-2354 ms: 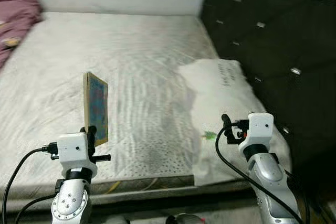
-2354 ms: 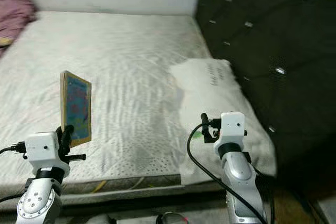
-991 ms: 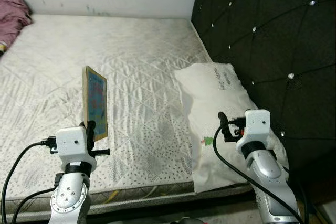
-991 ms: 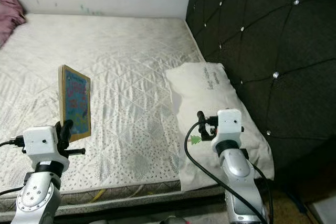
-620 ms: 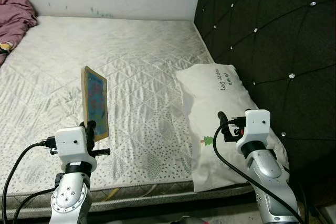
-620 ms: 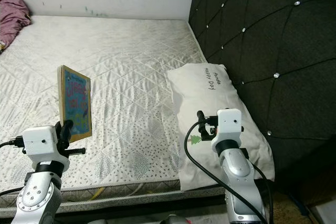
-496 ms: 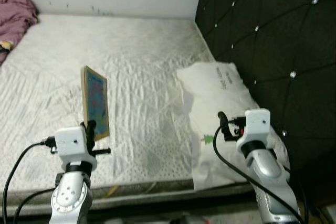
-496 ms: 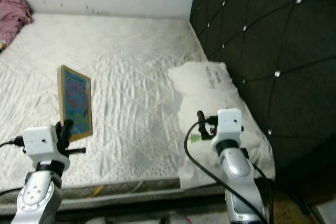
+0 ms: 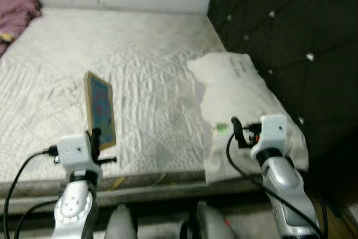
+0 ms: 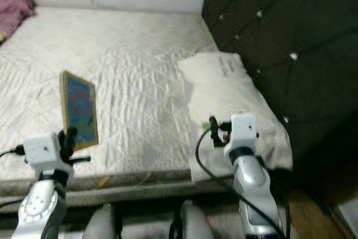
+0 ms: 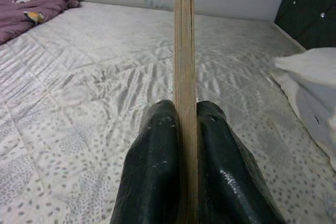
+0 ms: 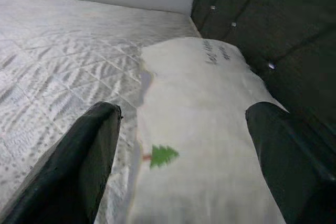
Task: Clean up the room
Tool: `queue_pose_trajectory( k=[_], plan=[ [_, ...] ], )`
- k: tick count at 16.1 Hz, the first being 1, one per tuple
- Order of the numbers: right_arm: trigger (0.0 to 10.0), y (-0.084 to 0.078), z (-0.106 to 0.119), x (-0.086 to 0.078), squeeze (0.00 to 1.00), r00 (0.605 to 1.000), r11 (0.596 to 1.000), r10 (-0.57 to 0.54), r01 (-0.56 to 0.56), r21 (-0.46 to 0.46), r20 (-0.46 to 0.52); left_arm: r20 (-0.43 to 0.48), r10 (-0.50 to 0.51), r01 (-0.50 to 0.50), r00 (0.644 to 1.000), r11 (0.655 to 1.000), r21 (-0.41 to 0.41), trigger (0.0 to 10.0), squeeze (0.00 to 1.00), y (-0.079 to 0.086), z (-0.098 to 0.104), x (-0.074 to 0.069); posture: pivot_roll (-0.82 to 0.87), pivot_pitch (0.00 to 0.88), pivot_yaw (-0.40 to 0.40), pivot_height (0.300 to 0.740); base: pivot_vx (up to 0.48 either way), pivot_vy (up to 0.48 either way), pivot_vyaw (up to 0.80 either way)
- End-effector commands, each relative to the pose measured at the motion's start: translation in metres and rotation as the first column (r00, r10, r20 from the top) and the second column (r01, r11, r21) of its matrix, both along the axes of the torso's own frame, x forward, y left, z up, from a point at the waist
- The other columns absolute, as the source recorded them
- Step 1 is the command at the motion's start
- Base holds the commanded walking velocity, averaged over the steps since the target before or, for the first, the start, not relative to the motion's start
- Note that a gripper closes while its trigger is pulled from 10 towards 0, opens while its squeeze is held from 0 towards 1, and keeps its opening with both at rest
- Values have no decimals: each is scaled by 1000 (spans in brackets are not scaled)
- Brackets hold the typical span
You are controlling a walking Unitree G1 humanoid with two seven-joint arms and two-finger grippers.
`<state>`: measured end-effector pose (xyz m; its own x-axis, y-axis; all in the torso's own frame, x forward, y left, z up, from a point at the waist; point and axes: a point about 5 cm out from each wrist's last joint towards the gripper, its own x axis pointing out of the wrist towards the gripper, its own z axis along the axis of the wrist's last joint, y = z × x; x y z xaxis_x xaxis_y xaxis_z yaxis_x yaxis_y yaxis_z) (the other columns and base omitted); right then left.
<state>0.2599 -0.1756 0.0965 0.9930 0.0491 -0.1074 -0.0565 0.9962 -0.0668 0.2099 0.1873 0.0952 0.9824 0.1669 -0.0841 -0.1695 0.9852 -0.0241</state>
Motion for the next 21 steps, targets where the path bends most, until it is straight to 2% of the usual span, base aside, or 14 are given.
queue_pose_trajectory(
  k=[1, 9, 21],
  plan=[
    [10000, -2, 0, 0, 0, 1000, 1000, 1, -1, -3, -5, 38, -13, 13, 999, 1000, -9, 10000, 0, -3, 8, 4, 27, 26, -68, 656, 0, 0, 0],
    [10000, 0, 0, 4, 0, 1000, 1000, 10, -10, -2, -2, 58, -46, 48, 997, 998, -27, 10000, 0, -5, 10, 7, 31, 21, -72, 656, 0, 0, 0],
    [10000, 0, 1, 7, 0, 1000, 1000, 7, -7, -5, 1, 65, -59, 61, 996, 998, -33, 10000, 0, -6, 11, 10, 23, 39, -74, 656, 287, 0, 0]
  ],
)
